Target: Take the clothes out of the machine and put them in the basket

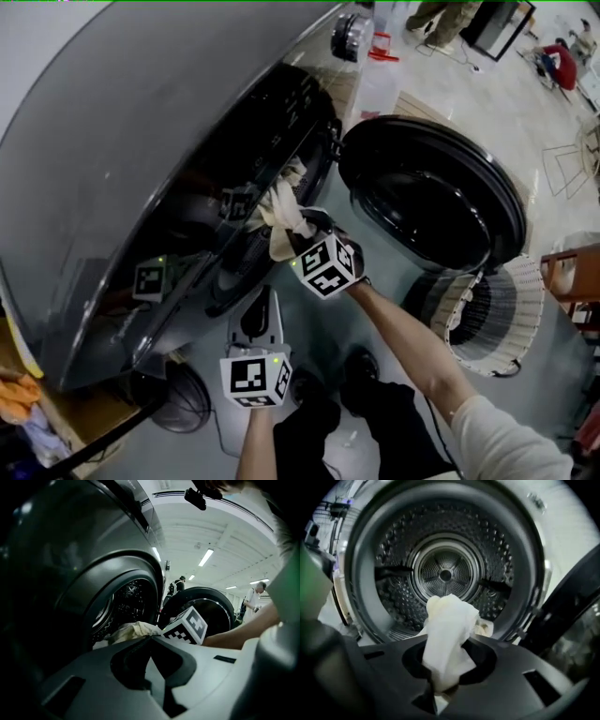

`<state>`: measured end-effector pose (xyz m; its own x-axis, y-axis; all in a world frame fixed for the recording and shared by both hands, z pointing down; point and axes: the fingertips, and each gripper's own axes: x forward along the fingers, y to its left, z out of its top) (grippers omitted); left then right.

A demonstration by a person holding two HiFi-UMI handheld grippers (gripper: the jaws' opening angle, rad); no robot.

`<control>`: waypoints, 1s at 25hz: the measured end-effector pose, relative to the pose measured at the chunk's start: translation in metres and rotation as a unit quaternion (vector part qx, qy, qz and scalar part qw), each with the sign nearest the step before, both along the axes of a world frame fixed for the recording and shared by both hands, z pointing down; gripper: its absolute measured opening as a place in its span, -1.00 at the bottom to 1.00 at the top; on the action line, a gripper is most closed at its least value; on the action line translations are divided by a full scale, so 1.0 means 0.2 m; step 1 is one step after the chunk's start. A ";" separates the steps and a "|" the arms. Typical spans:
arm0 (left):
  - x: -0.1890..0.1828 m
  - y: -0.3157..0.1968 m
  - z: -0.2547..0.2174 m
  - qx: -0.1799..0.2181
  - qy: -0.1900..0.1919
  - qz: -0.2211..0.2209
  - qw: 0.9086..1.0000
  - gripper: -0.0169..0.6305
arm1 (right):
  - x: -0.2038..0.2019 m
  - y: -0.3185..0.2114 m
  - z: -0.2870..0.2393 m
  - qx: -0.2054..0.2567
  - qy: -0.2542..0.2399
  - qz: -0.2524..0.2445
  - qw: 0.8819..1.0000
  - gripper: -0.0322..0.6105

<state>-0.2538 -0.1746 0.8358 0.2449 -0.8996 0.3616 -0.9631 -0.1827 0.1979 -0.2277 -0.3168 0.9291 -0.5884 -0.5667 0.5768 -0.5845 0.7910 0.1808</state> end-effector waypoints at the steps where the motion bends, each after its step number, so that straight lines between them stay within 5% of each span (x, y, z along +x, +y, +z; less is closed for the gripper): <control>1: 0.01 0.01 -0.04 -0.002 0.002 0.000 1.000 -0.89 | 0.02 0.03 -0.06 0.000 -0.007 0.002 1.000 -0.62; 14: 0.21 0.14 -0.72 -0.025 0.021 0.004 0.999 -0.89 | 0.32 0.38 -0.93 -0.010 -0.060 0.044 0.997 -0.65; 25: 0.36 0.11 -1.34 -0.008 0.013 -0.007 1.000 -0.89 | 0.69 0.54 -1.70 0.006 -0.106 0.092 0.990 -0.67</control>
